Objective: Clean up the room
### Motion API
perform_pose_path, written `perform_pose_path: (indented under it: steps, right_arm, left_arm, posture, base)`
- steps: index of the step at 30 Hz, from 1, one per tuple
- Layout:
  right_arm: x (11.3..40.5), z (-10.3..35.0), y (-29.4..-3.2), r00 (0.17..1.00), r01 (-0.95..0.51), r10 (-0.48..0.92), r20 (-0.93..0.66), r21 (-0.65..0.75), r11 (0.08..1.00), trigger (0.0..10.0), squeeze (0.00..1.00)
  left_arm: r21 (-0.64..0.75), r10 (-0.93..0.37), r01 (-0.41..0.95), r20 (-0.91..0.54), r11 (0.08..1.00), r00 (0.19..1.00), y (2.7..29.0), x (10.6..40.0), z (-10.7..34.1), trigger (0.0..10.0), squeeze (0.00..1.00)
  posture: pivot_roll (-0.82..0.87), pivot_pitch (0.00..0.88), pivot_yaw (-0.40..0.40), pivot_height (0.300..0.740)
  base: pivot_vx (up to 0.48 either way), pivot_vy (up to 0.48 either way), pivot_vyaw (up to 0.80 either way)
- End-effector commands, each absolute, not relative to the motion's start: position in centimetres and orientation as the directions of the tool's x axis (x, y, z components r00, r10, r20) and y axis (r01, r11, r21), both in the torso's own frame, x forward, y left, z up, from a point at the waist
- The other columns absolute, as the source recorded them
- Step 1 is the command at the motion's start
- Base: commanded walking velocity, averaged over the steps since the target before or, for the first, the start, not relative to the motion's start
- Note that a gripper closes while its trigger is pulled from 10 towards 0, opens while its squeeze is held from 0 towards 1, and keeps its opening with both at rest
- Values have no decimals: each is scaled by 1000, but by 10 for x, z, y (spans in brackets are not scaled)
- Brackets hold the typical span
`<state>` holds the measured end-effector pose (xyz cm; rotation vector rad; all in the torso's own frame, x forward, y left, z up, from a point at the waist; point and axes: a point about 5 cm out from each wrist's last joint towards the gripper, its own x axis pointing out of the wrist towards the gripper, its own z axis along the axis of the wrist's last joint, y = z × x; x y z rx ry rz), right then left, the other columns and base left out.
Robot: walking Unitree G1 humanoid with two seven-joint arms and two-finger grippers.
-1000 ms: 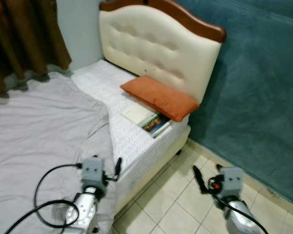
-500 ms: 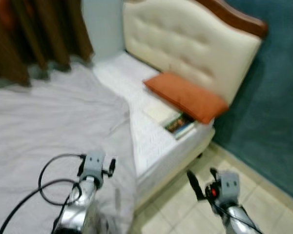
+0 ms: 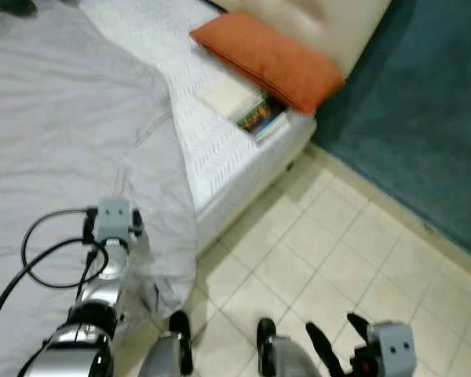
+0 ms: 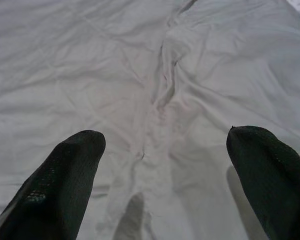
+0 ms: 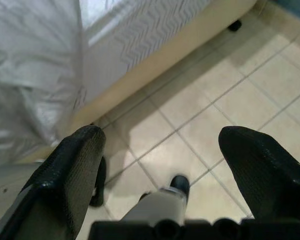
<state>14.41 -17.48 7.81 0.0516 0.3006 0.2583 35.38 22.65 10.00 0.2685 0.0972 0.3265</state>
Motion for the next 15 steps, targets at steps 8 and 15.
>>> perform_pose_path:
  steps: [8, 15]
  right_arm:
    - [107, 87, -181, 884, -221, 241, -400, 96, 971, 10000, 0]
    - [97, 93, -184, 869, -228, 246, -430, 94, 969, 10000, 0]
  left_arm:
    - [108, 413, -400, -328, 910, 850, 245, 325, 48, 10000, 0]
    - [103, 503, -501, -345, 860, 793, 271, 315, 47, 0, 0]
  posture:
    - [-362, 665, -147, 740]
    - [-396, 658, -171, 740]
  base:
    - [0, 0, 0]
    - [0, 0, 0]
